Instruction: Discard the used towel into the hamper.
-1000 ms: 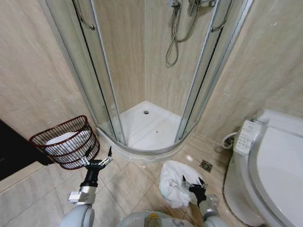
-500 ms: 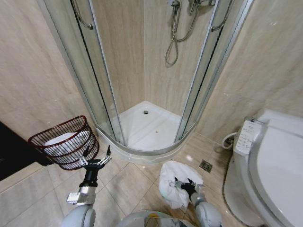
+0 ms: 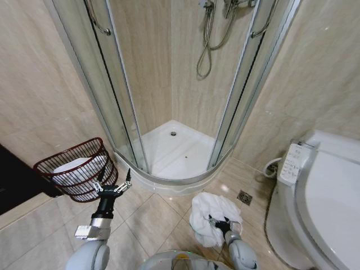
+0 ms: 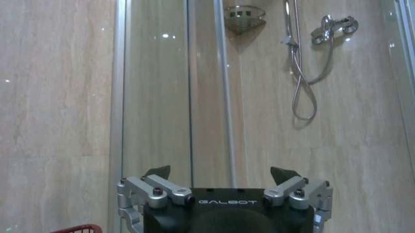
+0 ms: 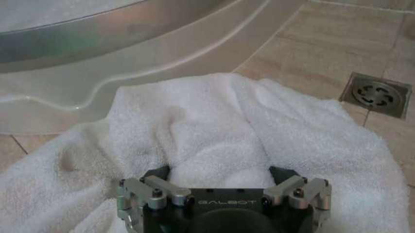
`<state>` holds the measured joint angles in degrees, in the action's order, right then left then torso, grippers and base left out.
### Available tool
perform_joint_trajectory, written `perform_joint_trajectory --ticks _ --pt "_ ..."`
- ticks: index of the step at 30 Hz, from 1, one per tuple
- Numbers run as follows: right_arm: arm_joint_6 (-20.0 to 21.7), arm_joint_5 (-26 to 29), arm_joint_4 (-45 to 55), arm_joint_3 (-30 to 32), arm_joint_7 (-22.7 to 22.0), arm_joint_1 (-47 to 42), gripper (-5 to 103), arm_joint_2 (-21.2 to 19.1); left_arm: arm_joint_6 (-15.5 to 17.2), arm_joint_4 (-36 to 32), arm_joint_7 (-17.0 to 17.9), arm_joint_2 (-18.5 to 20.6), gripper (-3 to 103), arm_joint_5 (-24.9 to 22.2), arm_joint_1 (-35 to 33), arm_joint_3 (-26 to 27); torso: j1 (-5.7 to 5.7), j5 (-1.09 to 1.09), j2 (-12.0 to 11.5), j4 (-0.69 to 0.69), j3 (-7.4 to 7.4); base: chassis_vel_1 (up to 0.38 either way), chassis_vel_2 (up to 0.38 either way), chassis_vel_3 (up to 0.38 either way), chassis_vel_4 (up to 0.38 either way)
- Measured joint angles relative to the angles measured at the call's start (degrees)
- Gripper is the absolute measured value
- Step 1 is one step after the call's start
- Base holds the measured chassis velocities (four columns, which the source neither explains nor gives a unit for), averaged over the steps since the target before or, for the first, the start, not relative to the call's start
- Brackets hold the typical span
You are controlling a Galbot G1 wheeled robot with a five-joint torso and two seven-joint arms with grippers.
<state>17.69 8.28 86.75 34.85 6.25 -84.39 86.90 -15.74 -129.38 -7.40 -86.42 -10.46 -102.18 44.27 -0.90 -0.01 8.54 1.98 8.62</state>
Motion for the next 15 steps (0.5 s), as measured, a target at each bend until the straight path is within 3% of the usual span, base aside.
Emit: perform_joint_trajectory --ticks 3,5,7,8,10,13,15 --pt "-1.0 0.1 -1.1 0.0 -0.4 0.4 103 0.0 0.0 0.0 0.0 0.3 100 -0.1 0.1 0.1 0.0 0.0 0.0 0.0 0.0 0.0 0.0 0.0 0.0" --pt "-1.6 0.1 -1.7 0.0 -1.1 0.7 97 0.1 0.1 0.0 0.0 0.6 100 -0.2 0.2 0.1 0.0 0.0 0.0 0.0 0.0 0.0 0.0 0.0 0.0" --pt "-1.8 0.2 -2.0 0.0 -1.2 0.8 97 0.2 0.2 -0.1 0.0 0.7 100 -0.2 0.2 0.1 0.0 0.0 0.0 0.0 0.0 0.0 0.0 0.0 0.0" --pt "-2.1 0.2 -2.2 0.0 -1.3 0.9 86 0.2 0.3 -0.2 0.0 0.8 100 -0.2 0.3 0.1 0.0 0.0 0.0 0.0 0.0 0.0 0.0 0.0 0.0" --pt "-2.5 0.3 -2.5 -0.1 -1.5 1.0 86 0.1 0.3 -0.3 0.0 0.8 100 -0.3 0.4 0.1 0.0 0.0 0.0 0.0 0.0 0.0 0.0 0.0 0.0" --pt "-3.2 1.4 -2.9 0.0 -2.2 1.2 70 0.1 0.5 -0.5 -0.2 1.1 100 -0.3 0.6 0.0 -0.01 0.0 0.0 0.0 0.01 0.0 0.0 0.0 0.0" --pt "-3.3 1.6 -2.9 0.0 -2.3 1.2 65 0.1 0.5 -0.5 -0.2 1.2 100 -0.2 0.6 0.0 0.0 0.0 0.0 0.0 0.01 0.0 0.0 0.0 0.0"
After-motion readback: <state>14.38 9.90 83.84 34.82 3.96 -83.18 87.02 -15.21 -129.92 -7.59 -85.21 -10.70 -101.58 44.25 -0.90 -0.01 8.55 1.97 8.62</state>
